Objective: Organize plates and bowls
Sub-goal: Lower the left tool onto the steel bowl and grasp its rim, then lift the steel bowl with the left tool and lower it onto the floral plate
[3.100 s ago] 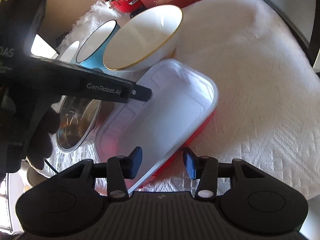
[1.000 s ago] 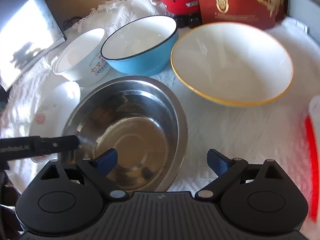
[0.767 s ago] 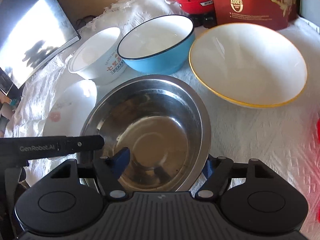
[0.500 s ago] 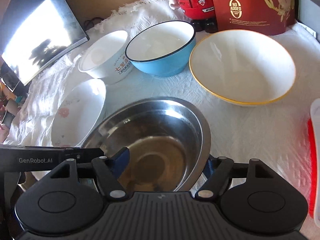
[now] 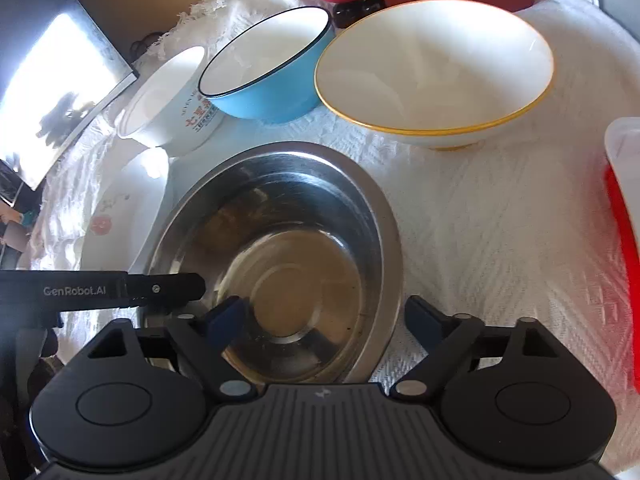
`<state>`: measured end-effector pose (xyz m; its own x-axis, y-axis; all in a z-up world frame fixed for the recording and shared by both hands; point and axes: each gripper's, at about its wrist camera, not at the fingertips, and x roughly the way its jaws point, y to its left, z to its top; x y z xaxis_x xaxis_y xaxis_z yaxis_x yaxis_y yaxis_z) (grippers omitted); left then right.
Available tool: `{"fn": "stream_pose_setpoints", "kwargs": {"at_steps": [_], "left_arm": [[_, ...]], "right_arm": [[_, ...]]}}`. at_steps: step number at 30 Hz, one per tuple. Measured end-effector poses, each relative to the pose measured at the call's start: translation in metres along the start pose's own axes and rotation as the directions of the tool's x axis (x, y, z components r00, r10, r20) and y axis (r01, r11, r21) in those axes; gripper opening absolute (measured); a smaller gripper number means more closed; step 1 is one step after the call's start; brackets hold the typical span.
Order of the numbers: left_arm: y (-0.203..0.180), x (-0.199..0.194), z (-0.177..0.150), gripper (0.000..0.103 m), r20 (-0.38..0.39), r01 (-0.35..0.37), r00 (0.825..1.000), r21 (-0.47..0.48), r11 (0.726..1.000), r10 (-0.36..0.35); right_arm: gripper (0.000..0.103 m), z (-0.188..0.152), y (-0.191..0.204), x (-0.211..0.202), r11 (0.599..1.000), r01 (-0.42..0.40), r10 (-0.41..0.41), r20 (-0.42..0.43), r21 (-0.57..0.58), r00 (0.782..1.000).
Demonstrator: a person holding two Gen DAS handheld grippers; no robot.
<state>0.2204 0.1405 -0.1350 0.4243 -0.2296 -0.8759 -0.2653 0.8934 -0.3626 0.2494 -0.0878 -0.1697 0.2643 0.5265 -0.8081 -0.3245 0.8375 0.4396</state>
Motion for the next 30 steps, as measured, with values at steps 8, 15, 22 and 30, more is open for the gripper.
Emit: {"fn": "stream_pose_setpoints", "kwargs": {"at_steps": [8,15,22,30], "left_arm": [[0.004,0.004,-0.001,0.016,-0.015,0.015,1.000,-0.023,1.000,-0.015],[0.008,0.007,-0.003,0.014,-0.035,0.018,0.999,-0.038,0.999,-0.020],[0.013,0.000,0.000,0.016,-0.042,0.014,0.999,-0.054,0.998,-0.016],[0.049,-0.067,0.011,0.018,0.132,0.033,0.991,-0.096,0.995,-0.021]], "right_arm": [[0.103,-0.002,0.016,0.008,0.998,0.037,-0.038,-0.004,-0.045,0.999],[0.089,0.000,0.032,0.010,0.979,0.068,-0.077,-0.036,-0.191,0.996],[0.055,0.011,0.026,0.001,0.980,0.135,-0.136,0.003,-0.147,0.991],[0.051,0.023,0.070,-0.013,0.978,0.075,-0.066,0.054,-0.197,0.996]]}}
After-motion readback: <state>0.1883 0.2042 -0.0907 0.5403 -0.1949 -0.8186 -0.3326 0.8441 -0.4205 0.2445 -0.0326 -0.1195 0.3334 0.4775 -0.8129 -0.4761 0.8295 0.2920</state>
